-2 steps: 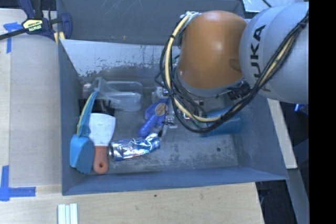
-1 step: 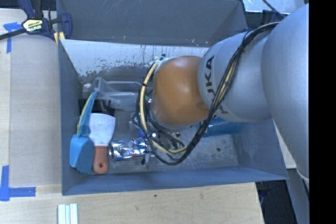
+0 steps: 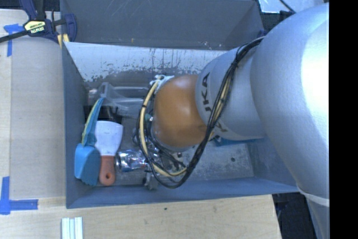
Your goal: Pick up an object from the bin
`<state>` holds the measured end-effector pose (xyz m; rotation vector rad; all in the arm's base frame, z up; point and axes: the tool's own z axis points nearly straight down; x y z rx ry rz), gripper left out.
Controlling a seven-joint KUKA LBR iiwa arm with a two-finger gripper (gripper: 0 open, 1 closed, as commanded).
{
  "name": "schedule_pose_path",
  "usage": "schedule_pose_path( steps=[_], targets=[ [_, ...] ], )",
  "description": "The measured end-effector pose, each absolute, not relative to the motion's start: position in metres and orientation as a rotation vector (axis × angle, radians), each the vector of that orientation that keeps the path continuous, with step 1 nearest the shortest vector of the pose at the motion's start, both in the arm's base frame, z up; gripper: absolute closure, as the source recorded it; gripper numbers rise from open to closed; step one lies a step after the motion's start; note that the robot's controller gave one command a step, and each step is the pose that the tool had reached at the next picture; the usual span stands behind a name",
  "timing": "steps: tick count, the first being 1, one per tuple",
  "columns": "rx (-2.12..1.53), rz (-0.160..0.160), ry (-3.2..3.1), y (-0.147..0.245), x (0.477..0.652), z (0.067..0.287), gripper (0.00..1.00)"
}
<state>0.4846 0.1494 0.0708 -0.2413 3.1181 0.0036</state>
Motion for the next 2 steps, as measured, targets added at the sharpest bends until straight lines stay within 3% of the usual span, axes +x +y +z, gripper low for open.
schedule_pose_path(
  steps=[1, 2],
  targets=[
    [-0.307, 0.003, 3.118, 0.160, 0.498, 0.070, 0.00],
    [-0.253, 0.002, 3.120, 0.150, 0.487, 0.071, 0.00]
  ],
)
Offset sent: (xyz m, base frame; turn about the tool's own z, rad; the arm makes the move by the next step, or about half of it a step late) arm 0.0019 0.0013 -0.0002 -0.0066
